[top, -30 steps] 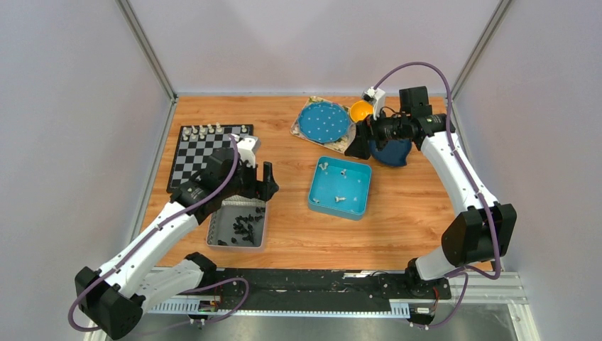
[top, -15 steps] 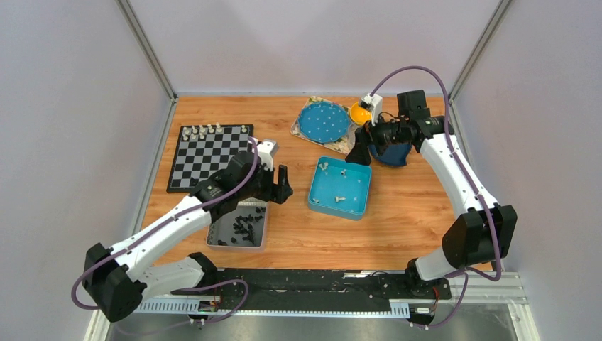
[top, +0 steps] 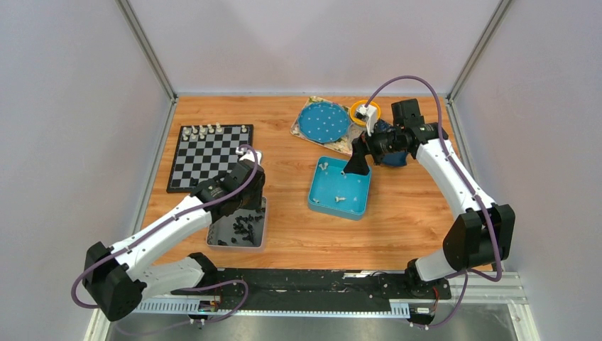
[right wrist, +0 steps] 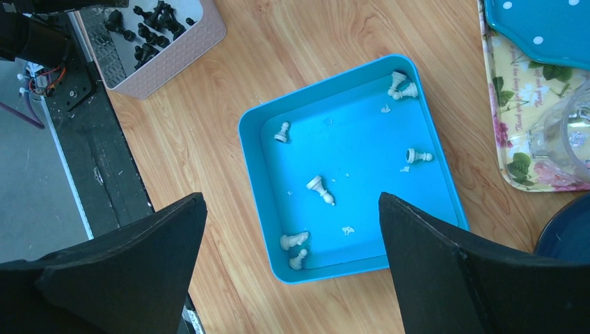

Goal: Set up the chess pieces on the board

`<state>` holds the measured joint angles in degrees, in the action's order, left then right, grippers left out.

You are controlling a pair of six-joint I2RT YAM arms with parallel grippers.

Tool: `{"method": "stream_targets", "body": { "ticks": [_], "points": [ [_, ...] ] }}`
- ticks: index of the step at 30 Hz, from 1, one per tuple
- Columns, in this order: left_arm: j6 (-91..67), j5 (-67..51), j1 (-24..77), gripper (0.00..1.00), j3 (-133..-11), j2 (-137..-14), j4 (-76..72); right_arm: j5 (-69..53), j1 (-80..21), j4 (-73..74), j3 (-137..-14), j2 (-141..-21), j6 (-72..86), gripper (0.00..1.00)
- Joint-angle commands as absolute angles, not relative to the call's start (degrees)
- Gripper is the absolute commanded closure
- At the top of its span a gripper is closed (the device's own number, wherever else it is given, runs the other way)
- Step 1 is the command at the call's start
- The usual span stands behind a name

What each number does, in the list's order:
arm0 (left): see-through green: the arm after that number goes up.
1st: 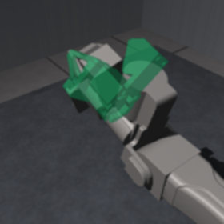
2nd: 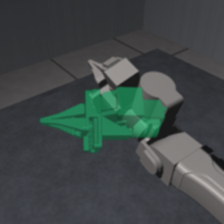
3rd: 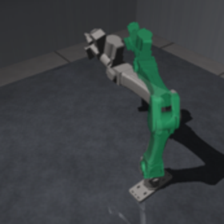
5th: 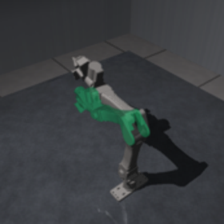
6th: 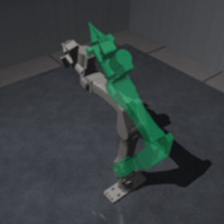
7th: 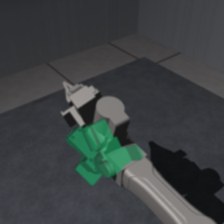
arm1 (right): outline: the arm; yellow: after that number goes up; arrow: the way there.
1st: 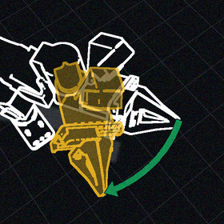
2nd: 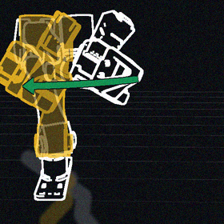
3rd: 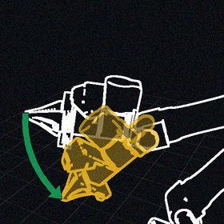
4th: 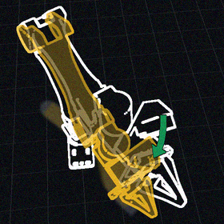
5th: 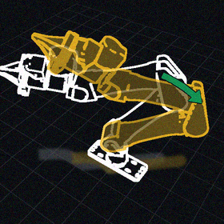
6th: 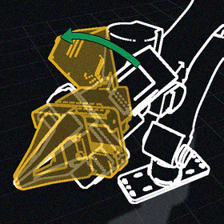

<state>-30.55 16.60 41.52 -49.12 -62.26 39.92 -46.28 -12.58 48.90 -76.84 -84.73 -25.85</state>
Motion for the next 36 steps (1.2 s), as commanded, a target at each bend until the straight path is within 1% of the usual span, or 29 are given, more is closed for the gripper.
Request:
{"method": "stream_targets", "body": {
  "ticks": [1,3,6,7,13,16,23,36],
  "points": [
    [-31.11,23.2,39.82,0.58,-48.43,-61.35,49.48,-48.69,-13.09,46.93,-77.61,-84.72,-26.81,0.02],
    [-31.03,22.33,38.07,0.64,-47.9,-61.26,49.66,-48.78,-13.36,47.02,-77.7,-85.17,-26.89,0.02],
    [-30.41,19.26,36.92,0.66,-45.97,-60.38,47.91,-48.87,-13.53,47.2,-77.7,-85.08,-27.16,0.02],
    [-30.24,16.81,36.04,0.68,-44.31,-60.21,47.12,-48.87,-13.62,47.2,-77.7,-85.08,-27.16,0.02],
    [-30.23,9.07,32.26,0.68,-38.42,-60.47,40.0,-48.25,-13.8,47.28,-77.52,-84.81,-27.16,0.03],
    [-30.93,6.6,31.29,0.68,-37.53,-61.08,36.39,-48.08,-13.71,47.28,-77.26,-84.55,-27.16,0.03],
    [-32.96,4.83,31.11,0.65,-36.83,-63.28,32.87,-47.81,-13.8,47.29,-77.26,-84.73,-27.25,0.03],
    [-32.96,7.82,30.23,0.67,-37.79,-67.41,33.66,-47.81,-13.8,47.37,-77.34,-85.08,-27.33,0.03]
  ]
}}
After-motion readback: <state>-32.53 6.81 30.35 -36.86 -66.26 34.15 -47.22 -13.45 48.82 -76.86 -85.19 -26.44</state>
